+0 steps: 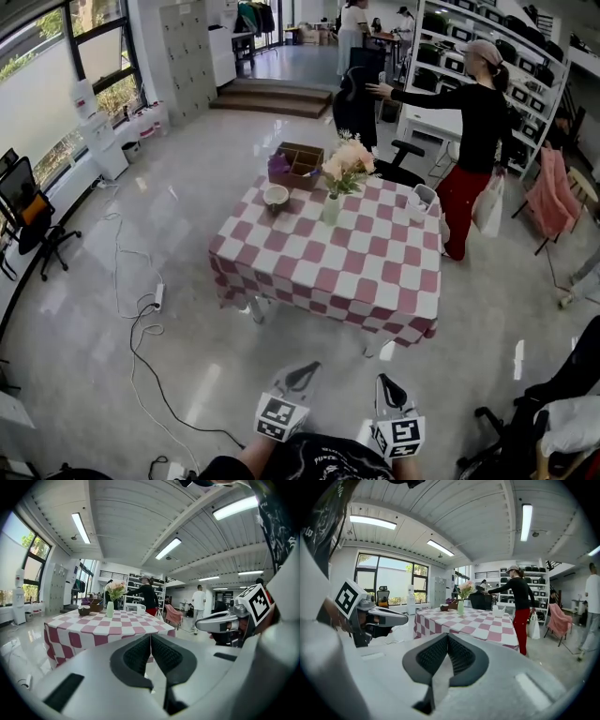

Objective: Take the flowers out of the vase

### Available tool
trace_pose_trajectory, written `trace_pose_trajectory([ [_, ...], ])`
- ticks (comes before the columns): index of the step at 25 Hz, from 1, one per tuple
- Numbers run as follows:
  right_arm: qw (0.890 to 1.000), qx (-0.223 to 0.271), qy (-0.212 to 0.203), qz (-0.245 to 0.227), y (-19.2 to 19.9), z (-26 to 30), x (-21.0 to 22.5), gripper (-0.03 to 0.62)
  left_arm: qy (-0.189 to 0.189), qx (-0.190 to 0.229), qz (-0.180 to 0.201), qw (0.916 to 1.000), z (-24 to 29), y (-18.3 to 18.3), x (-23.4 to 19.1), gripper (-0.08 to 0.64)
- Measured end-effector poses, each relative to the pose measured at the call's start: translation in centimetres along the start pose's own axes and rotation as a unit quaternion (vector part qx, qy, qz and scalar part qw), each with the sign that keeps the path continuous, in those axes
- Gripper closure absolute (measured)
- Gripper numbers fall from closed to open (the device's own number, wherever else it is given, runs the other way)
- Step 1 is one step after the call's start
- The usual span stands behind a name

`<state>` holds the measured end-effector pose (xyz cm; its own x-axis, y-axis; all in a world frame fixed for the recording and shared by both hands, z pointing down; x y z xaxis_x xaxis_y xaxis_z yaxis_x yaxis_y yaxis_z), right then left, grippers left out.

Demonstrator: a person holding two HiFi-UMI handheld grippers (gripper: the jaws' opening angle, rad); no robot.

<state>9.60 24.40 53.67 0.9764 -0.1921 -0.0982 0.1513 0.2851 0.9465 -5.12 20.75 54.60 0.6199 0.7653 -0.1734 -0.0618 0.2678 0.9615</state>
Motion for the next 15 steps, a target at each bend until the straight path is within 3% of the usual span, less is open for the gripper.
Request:
trace_pose_trajectory([
  [15, 1.000, -0.003, 0.023, 0.013, -1.2, 4.5, -4.4, 0.588, 0.031, -0.003, 0.012, 0.9994, -0.5, -0.5, -6.8, 0.548],
])
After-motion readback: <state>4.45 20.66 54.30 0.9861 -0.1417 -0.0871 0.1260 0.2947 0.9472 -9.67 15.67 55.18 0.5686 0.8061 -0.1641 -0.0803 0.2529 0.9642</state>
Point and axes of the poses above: the fingertips, and each gripper's own axes: z forward along the fingers, x to its right, y out of its underside, the point moved 1 cm from there along -z, backward along the fingers, and after that the axes turned 12 degrees about y, right-handed, at the moved point
